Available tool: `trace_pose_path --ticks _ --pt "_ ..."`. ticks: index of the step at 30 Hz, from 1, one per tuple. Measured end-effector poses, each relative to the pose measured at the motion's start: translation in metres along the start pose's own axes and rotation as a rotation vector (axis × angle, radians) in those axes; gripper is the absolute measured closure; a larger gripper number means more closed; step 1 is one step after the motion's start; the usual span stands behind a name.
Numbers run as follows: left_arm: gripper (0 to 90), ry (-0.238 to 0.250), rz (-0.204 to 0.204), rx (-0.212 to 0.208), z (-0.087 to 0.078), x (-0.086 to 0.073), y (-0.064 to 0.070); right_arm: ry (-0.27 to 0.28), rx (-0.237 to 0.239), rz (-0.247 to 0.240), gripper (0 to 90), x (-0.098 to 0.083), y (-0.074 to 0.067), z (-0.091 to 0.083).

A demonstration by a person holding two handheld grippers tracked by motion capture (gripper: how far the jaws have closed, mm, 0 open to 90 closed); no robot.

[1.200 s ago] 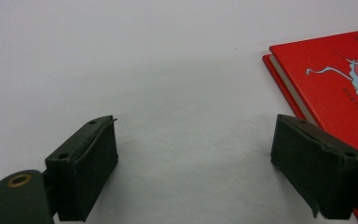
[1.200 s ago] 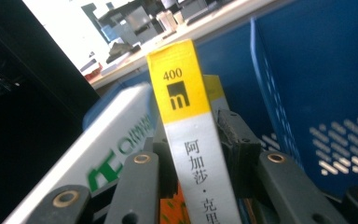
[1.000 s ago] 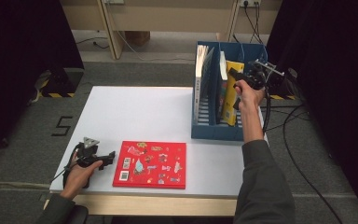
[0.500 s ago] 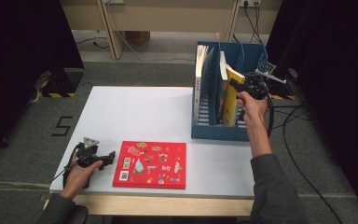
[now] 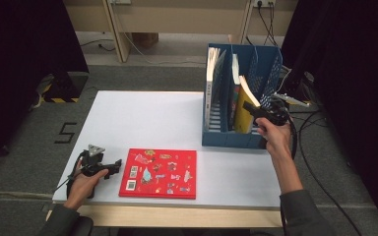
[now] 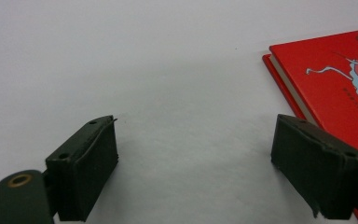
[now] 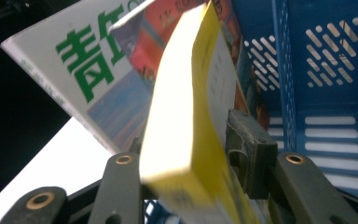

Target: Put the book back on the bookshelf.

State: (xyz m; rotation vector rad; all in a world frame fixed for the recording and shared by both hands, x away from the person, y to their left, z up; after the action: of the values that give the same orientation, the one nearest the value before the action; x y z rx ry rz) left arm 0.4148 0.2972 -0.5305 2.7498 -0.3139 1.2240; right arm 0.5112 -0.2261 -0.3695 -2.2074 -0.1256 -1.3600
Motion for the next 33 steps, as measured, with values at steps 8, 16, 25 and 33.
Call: trace_pose_path --ticks 8,16,25,33 --pt "13.3 -0.002 -0.001 0.000 0.000 0.000 0.000 -0.025 0.026 -0.006 58.6 -0.031 0.008 -0.018" --pt "13.2 -0.002 0.000 0.001 0.000 0.000 0.000 -0.027 0.028 -0.030 63.7 -0.045 0.013 -0.013" --pt "13.3 -0.002 0.000 0.001 0.000 0.000 0.000 -0.063 0.006 -0.141 64.6 -0.041 -0.004 0.024" --pt "13.3 0.001 -0.001 0.000 0.000 0.000 0.000 -0.078 -0.005 -0.174 64.2 -0.026 -0.003 0.044"
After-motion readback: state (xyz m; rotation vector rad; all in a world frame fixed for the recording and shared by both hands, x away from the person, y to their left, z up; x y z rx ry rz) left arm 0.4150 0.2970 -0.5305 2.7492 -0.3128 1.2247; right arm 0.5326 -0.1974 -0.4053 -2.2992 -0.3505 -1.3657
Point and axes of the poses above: each handheld gripper's, and its own axes: z roughly forward along the jaws, x roughly out of its top, y roughly to its right, the point moved 4 cm from there along z, roughly forward along the jaws
